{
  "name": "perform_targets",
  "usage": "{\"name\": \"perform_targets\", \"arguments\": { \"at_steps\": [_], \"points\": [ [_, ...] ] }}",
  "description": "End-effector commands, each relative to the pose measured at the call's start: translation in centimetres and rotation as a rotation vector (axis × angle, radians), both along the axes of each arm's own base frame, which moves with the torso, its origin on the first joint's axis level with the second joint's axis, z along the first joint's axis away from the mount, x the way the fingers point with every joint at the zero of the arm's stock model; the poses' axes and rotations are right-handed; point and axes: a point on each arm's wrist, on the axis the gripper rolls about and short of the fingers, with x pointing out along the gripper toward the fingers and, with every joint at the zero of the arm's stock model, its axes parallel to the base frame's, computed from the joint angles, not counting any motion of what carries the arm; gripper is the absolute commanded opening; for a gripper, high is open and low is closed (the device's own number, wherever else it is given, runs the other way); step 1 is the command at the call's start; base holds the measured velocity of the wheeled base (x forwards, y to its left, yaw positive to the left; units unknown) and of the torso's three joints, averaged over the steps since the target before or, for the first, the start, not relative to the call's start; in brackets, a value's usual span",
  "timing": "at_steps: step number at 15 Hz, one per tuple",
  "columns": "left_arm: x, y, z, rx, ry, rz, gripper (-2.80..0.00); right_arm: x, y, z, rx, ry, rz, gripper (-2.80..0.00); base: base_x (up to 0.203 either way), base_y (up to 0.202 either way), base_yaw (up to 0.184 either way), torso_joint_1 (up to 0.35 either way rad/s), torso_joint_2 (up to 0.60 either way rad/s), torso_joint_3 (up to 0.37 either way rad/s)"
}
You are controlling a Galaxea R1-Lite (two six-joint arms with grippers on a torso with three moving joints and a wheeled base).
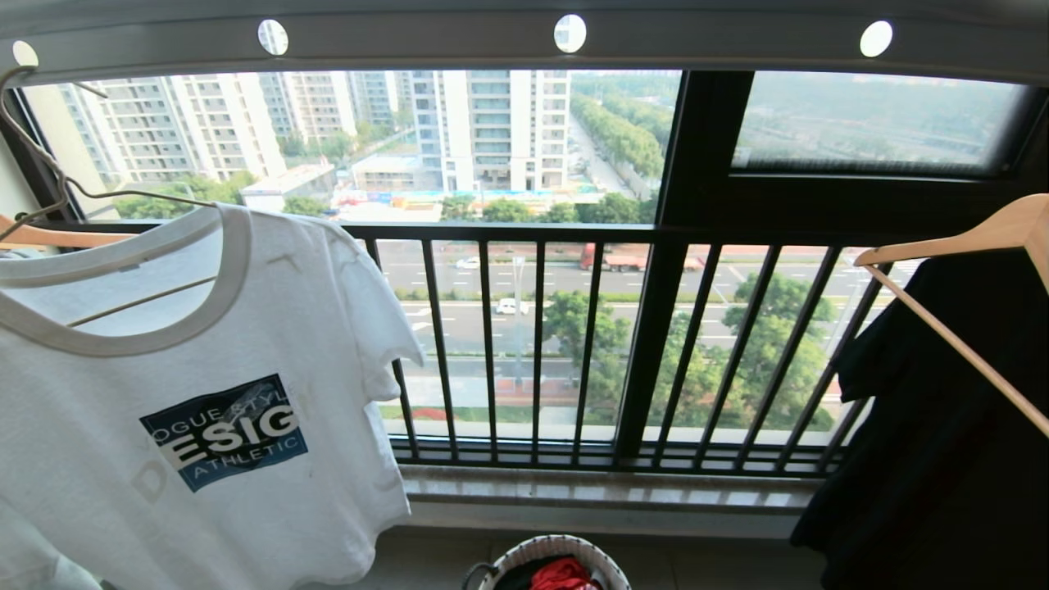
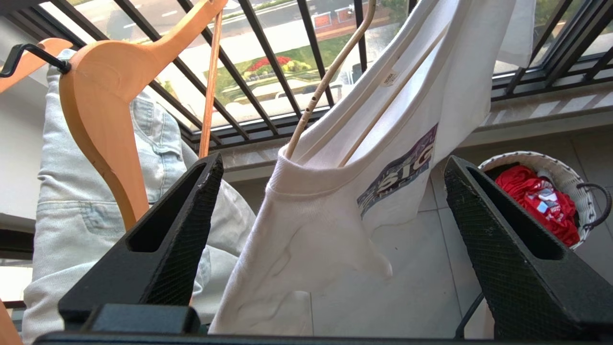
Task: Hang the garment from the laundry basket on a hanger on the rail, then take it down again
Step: Take the clothes off the clothes rack
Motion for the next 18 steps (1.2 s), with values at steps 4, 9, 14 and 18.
{"name": "perform_targets", "arguments": {
  "at_steps": [4, 9, 14, 18],
  "points": [
    [2.1, 1.8, -1.4, -0.101, 0.007, -0.095, 0.00, 0.0, 0.0, 0.0, 0.000, 0.000, 0.001, -2.80, 0.000, 0.000, 0.000, 0.000, 0.00, 0.000],
    [3.3, 2.6, -3.0, -0.269, -0.032, -0.278, 0.00, 0.0, 0.0, 0.0, 0.000, 0.000, 0.000, -2.80, 0.000, 0.000, 0.000, 0.000, 0.00, 0.000],
    [4.3, 2.7, -4.0, -0.316, -0.011, -0.320, 0.00, 0.0, 0.0, 0.0, 0.000, 0.000, 0.000, -2.80, 0.000, 0.000, 0.000, 0.000, 0.00, 0.000],
    [5.5, 2.8, -4.2, -0.316, -0.038, -0.368, 0.00, 0.0, 0.0, 0.0, 0.000, 0.000, 0.000, -2.80, 0.000, 0.000, 0.000, 0.000, 0.00, 0.000]
  ]
}}
